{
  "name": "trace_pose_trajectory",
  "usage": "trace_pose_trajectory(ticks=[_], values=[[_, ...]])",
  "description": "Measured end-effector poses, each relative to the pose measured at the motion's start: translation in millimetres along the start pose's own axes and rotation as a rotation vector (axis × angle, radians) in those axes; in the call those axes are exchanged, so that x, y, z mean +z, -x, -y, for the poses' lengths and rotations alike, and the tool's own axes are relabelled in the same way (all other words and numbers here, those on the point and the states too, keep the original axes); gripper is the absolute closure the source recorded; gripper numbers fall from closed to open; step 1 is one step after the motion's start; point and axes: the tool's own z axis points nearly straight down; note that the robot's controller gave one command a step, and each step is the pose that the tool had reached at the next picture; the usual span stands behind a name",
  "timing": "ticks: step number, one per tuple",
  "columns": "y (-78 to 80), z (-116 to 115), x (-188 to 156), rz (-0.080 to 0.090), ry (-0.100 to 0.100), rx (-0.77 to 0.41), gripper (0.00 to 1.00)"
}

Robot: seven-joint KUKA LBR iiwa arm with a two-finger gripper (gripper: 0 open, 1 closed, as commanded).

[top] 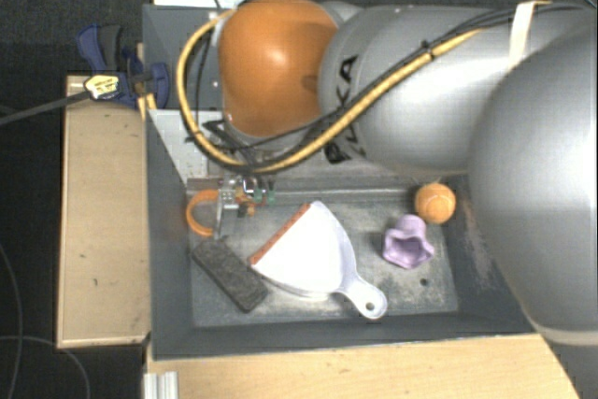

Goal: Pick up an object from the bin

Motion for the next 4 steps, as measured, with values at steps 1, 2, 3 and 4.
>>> trace_pose_trajectory(ticks=[1,2,3,4], values=[[1.6,1.6,-5.3,0.007,0.002,0.006,0.00],[7.6,5.7,55.2,0.012,0.004,0.001,0.00],[2.4,19.6,100.6,0.002,-0.001,-0.059,0.00],[-7.3,10.7,131.5,0.014,0.007,0.045,1.00]])
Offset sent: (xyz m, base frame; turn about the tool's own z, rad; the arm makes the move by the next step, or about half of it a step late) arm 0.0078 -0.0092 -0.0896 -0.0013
